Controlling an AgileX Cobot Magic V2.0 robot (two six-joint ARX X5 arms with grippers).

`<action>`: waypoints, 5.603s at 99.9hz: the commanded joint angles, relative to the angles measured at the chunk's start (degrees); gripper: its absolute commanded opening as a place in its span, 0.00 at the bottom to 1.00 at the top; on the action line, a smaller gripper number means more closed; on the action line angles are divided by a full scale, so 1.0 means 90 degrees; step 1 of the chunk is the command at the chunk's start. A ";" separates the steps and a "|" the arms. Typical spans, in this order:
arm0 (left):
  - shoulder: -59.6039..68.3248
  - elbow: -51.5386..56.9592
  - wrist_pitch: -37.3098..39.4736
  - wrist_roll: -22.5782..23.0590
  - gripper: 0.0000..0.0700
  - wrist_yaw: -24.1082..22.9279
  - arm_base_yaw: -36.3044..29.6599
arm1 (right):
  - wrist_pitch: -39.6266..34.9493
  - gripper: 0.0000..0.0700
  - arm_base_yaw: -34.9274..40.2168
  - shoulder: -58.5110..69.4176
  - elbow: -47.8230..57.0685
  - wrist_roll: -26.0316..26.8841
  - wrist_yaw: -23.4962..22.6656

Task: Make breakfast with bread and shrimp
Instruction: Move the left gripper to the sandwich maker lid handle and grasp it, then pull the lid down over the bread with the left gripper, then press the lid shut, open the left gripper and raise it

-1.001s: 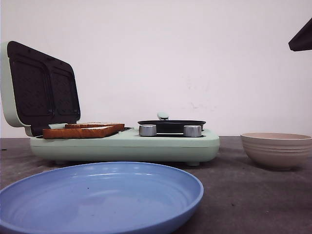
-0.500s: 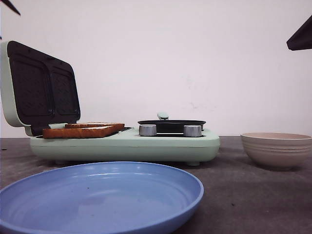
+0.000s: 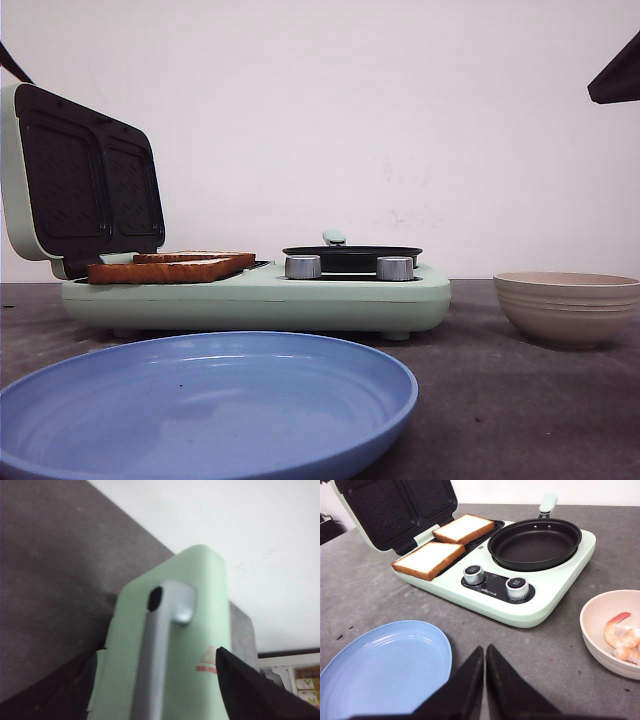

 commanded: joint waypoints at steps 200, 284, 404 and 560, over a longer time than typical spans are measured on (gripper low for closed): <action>0.0916 0.0172 0.0750 -0.0102 0.01 0.1025 -0.0646 | -0.0051 0.00 0.0039 0.0019 0.0029 0.0007 -0.0158; 0.0916 0.0177 0.0857 0.0189 0.01 0.0464 -0.1904 | -0.0049 0.00 0.0039 0.0019 0.0029 0.0126 -0.0158; 0.0916 0.0177 -0.0180 0.1904 0.01 -0.2749 -0.3655 | -0.0049 0.00 0.0039 0.0019 0.0029 0.0126 -0.0158; 0.1151 0.1780 -0.0889 0.2183 0.75 -0.3245 -0.4044 | -0.0051 0.00 0.0039 0.0019 0.0029 0.0177 -0.0158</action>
